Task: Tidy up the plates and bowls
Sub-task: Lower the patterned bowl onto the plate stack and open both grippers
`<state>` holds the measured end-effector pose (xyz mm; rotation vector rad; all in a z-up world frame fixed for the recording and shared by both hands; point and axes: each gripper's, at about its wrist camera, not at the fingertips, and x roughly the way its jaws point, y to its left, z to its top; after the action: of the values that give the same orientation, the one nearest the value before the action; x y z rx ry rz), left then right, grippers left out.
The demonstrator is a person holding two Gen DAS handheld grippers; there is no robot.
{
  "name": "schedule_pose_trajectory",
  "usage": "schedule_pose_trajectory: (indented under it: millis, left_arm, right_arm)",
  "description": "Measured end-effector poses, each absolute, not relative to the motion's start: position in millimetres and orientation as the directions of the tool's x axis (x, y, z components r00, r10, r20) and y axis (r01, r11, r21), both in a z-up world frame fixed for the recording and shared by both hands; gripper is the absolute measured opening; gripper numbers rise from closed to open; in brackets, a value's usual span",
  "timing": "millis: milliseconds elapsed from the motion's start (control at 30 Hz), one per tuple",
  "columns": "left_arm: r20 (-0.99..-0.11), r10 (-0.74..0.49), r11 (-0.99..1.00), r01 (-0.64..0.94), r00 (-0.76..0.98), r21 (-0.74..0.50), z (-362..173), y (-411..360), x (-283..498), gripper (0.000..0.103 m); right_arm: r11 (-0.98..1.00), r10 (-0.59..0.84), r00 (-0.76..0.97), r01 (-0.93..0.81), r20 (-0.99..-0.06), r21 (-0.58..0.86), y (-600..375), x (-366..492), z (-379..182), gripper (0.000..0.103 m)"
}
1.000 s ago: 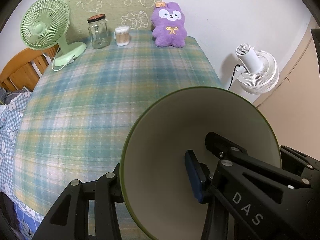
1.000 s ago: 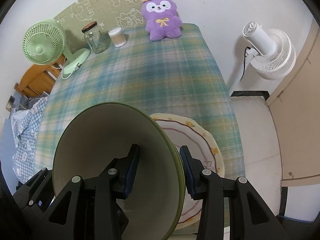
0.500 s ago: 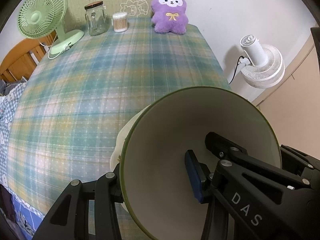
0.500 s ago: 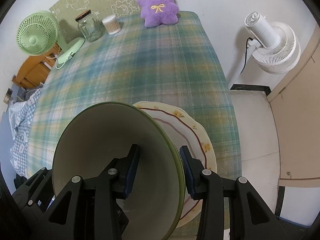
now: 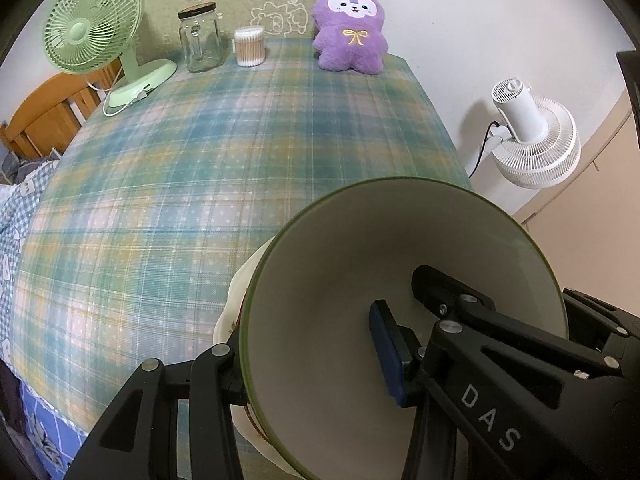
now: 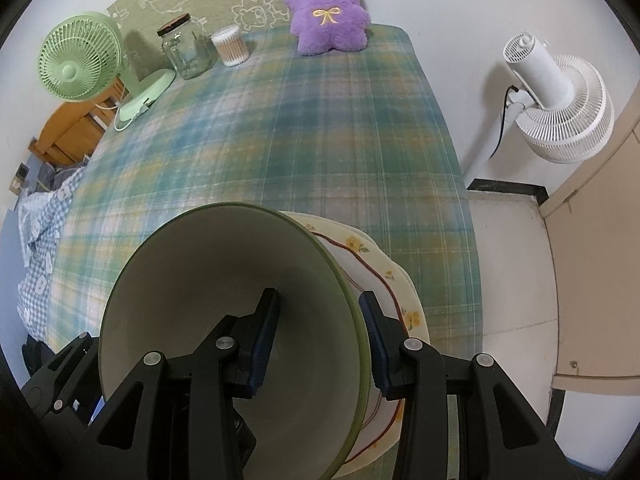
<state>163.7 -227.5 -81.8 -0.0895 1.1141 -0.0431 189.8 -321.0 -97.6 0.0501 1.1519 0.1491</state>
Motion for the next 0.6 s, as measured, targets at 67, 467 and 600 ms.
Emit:
schedule_pose_trajectory:
  millis: [67,467,600]
  left_arm:
    - [-0.891,-0.08,0.996,-0.007,0.447,-0.093,-82.1,-227.9,162.6,0.048]
    - [-0.889,-0.078,0.996,0.005,0.451,-0.085,-79.2,-230.9,157.3,0.074]
    - [-0.878,-0.07,0.997,0.019,0.474,-0.069,-70.9,-228.7,152.9,0.083]
  right_arm:
    - [0.989,0.146,0.402,-0.091,-0.904,0.119,-321.6,188.9,-98.0,0.044]
    - [0.994,0.098,0.462,-0.082,-0.882,0.068,-325.5,175.6,-90.9,0.06]
    - [0.996,0.092,0.493,-0.064,-0.865,0.07,-329.4,170.0,-83.5,0.075]
